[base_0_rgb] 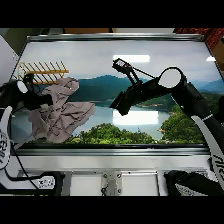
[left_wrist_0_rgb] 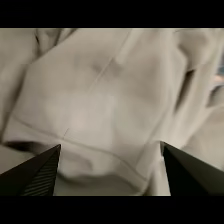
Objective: Fold the clothes and pants, and hang the long-sleeved shirts on hangers.
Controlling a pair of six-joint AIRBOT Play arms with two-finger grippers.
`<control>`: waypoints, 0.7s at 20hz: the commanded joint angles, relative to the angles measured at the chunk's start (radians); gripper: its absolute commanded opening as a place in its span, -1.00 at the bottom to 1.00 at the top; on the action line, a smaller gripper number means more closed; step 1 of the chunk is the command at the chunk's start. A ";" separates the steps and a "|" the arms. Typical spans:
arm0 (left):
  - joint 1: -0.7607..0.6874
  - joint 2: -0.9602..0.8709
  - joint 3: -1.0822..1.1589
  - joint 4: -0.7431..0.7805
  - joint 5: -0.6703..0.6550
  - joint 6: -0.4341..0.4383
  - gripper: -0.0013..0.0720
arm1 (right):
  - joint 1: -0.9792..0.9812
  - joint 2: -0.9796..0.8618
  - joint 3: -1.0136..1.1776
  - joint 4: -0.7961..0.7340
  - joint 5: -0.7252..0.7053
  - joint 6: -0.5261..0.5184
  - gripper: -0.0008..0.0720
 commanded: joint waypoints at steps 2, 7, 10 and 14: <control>-0.041 -0.122 0.000 0.002 -0.005 0.000 0.90 | 0.000 -0.001 0.000 0.000 0.000 0.000 -0.93; -0.128 -0.015 0.002 -0.010 -0.018 -0.002 -0.93 | 0.000 -0.010 0.000 0.026 -0.015 0.001 -0.93; -0.267 0.161 0.003 -0.016 -0.059 -0.002 -0.93 | 0.000 -0.013 0.000 0.170 0.005 0.005 -0.93; -0.544 0.336 0.003 -0.137 -0.035 -0.011 -0.93 | -0.081 0.024 0.003 0.159 -0.022 0.003 -0.95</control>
